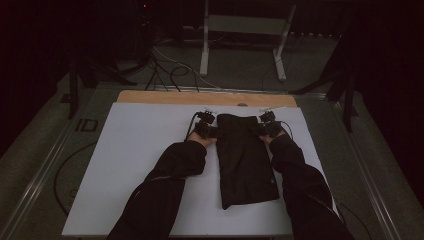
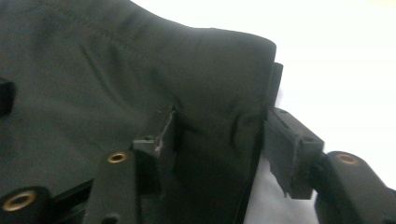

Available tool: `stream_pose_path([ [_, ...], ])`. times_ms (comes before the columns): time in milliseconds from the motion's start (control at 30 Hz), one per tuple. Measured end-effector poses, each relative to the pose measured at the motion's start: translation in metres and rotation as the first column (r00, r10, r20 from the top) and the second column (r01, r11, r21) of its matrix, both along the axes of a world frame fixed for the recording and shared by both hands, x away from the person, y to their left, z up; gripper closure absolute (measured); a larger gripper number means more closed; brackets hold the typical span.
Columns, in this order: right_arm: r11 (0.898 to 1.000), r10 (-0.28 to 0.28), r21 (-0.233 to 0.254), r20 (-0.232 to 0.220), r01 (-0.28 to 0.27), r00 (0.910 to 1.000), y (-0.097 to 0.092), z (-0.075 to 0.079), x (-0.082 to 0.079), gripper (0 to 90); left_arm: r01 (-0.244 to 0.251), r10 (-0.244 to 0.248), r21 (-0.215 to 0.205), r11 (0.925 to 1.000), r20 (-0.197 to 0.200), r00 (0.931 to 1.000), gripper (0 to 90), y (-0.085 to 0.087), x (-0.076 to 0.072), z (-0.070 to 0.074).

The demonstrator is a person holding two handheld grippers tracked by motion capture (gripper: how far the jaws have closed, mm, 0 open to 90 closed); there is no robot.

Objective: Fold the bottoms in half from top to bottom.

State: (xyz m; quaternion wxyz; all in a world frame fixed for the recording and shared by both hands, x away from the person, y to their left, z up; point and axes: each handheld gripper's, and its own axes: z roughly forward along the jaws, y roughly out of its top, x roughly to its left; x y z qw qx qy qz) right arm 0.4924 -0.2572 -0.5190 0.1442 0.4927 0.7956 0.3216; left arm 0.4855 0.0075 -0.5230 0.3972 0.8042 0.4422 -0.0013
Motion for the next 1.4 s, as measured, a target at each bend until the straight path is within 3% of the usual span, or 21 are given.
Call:
stream_pose_path([
  [367, 0.999, 0.037, -0.003, -0.018, -0.037, 0.9992, 0.001, 0.002, -0.002, 68.3, 0.020, -0.020, 0.001, 0.9998, 0.019, 0.9996, 78.4, -0.003, -0.003, 0.001],
  [800, 0.997, 0.070, -0.041, 0.007, -0.070, 0.9975, 0.003, 0.004, -0.004, 83.6, 0.024, -0.024, 0.003, 0.9997, 0.034, 0.9991, 82.0, -0.005, -0.005, 0.003],
  [1067, 0.996, 0.069, -0.061, 0.021, -0.068, 0.9974, 0.005, 0.007, -0.005, 86.5, 0.026, -0.028, 0.016, 0.9995, 0.075, 0.9968, 83.3, -0.007, -0.007, 0.008],
  [1400, 0.997, 0.068, -0.051, 0.038, -0.066, 0.9970, 0.004, 0.014, -0.009, 86.6, 0.032, -0.032, 0.010, 0.9994, 0.075, 0.9967, 83.8, -0.006, -0.006, 0.013],
])
